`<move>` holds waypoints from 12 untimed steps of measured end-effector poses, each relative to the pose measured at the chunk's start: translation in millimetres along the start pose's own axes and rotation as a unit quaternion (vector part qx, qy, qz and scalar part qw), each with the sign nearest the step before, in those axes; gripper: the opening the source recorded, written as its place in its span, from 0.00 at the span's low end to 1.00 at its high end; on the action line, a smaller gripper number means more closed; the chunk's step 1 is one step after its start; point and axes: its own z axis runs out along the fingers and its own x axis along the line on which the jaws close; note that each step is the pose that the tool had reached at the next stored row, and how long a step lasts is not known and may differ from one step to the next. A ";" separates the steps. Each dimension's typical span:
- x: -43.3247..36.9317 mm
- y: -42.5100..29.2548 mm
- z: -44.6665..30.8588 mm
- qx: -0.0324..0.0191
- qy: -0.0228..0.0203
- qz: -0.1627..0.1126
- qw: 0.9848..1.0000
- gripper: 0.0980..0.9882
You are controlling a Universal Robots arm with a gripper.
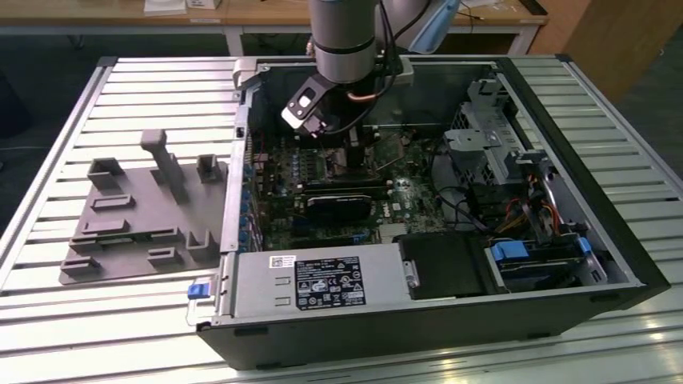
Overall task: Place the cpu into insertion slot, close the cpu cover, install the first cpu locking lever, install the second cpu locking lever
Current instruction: 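Place the cpu into insertion slot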
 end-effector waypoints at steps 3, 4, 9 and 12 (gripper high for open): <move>0.1 -1.0 3.4 0.000 0.000 0.002 1.000 0.49; 0.1 -1.3 4.6 0.000 0.000 0.003 1.000 0.49; 1.2 -2.5 9.3 0.000 -0.001 0.006 1.000 0.49; 2.1 -2.9 11.6 0.000 -0.001 0.007 1.000 0.49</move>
